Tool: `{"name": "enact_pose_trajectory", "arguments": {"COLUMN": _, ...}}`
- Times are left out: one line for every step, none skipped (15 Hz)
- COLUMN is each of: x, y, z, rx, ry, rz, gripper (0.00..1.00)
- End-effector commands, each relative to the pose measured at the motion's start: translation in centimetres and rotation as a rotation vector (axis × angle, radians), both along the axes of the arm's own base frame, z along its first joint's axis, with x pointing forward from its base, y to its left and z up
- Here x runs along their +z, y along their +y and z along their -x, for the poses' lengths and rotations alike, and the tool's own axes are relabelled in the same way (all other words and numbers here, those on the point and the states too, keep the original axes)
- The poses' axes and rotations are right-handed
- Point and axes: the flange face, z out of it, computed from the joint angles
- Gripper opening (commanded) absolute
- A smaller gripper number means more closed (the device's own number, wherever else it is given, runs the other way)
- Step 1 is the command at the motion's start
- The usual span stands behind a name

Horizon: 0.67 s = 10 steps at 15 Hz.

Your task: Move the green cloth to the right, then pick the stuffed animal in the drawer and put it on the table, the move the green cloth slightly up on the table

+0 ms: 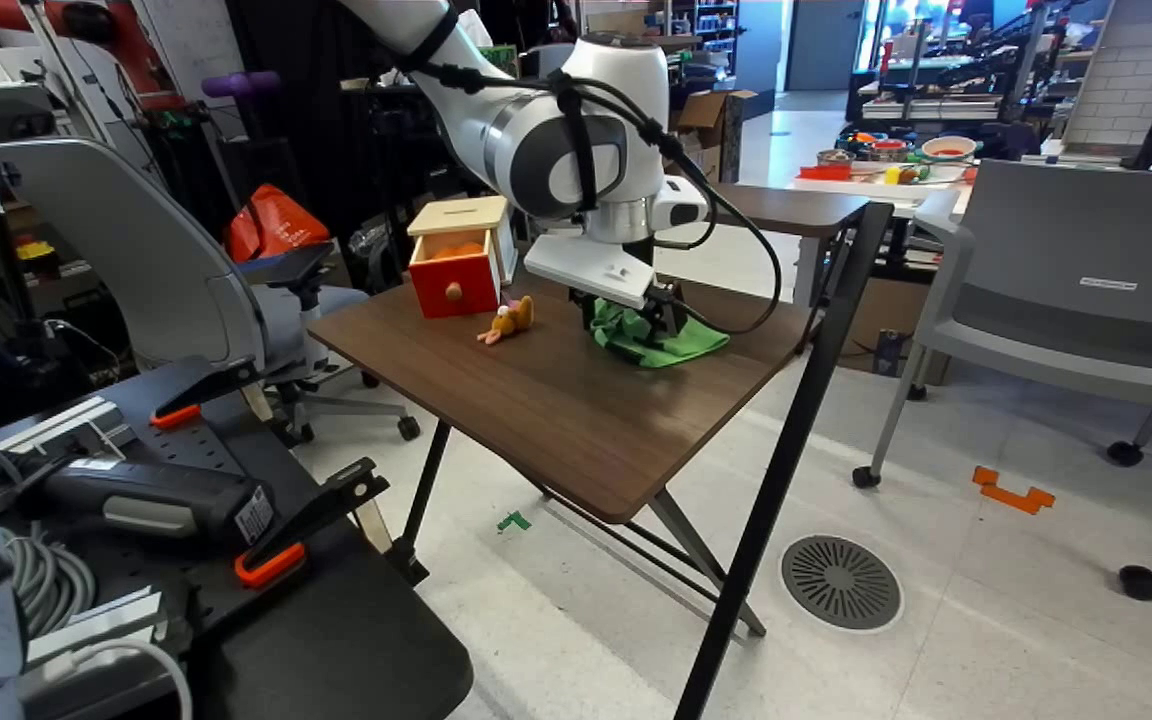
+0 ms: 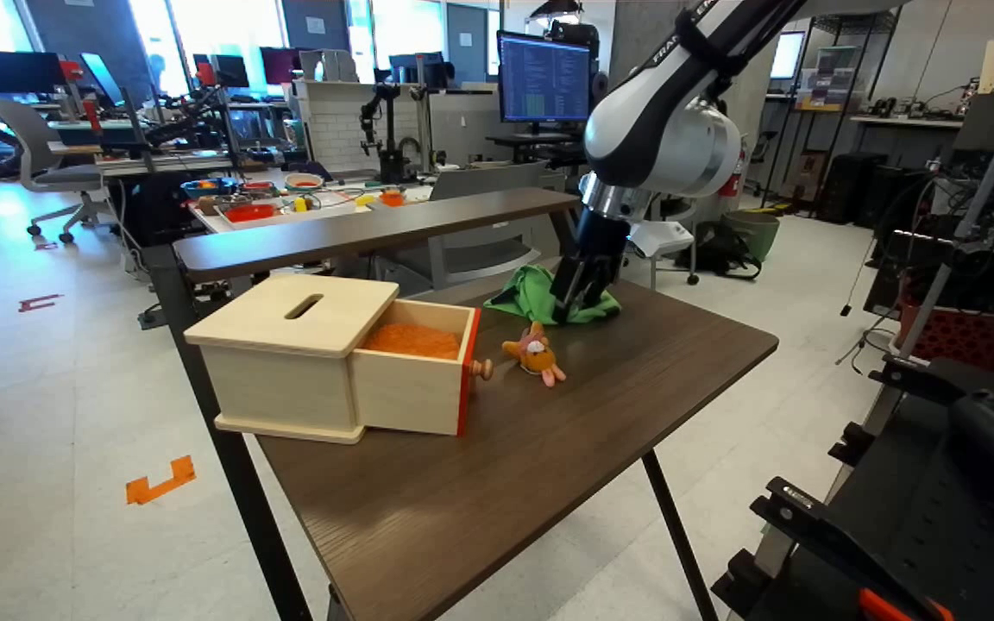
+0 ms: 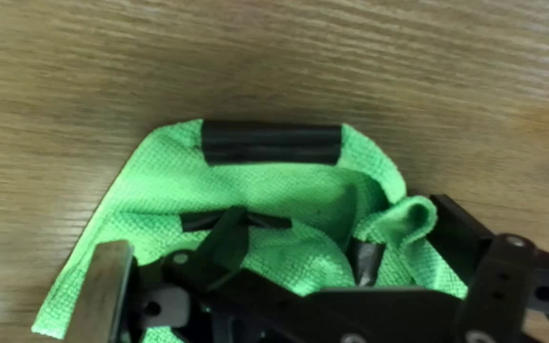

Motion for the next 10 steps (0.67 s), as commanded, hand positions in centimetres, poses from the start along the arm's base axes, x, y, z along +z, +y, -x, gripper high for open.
{"name": "enact_pose_trajectory", "arguments": {"x": 3.2, "y": 0.0, "z": 1.2, "rx": 0.000, "ry": -0.011, "rz": -0.029, "gripper": 1.00}}
{"name": "enact_pose_trajectory", "arguments": {"x": 4.6, "y": 0.2, "z": 2.0, "rx": 0.006, "ry": -0.028, "rz": -0.045, "gripper": 1.00}}
{"name": "enact_pose_trajectory", "arguments": {"x": 5.9, "y": 0.4, "z": 2.6, "rx": 0.010, "ry": -0.044, "rz": -0.064, "gripper": 1.00}}
{"name": "enact_pose_trajectory", "arguments": {"x": 7.6, "y": 0.8, "z": 3.4, "rx": 0.018, "ry": -0.050, "rz": -0.105, "gripper": 1.00}}
{"name": "enact_pose_trajectory", "arguments": {"x": 8.9, "y": 1.1, "z": 4.1, "rx": 0.022, "ry": -0.066, "rz": -0.125, "gripper": 1.00}}
{"name": "enact_pose_trajectory", "arguments": {"x": 10.1, "y": 1.5, "z": 4.9, "rx": 0.029, "ry": -0.076, "rz": -0.145, "gripper": 1.00}}
{"name": "enact_pose_trajectory", "arguments": {"x": 7.2, "y": 1.1, "z": 2.1, "rx": 0.011, "ry": -0.055, "rz": -0.116, "gripper": 1.00}}
{"name": "enact_pose_trajectory", "arguments": {"x": 8.7, "y": 1.3, "z": 2.8, "rx": 0.019, "ry": -0.063, "rz": -0.131, "gripper": 1.00}}
{"name": "enact_pose_trajectory", "arguments": {"x": 9.6, "y": 1.4, "z": 3.4, "rx": 0.024, "ry": -0.065, "rz": -0.135, "gripper": 1.00}}
{"name": "enact_pose_trajectory", "arguments": {"x": 10.1, "y": 1.5, "z": 3.8, "rx": 0.027, "ry": -0.063, "rz": -0.133, "gripper": 1.00}}
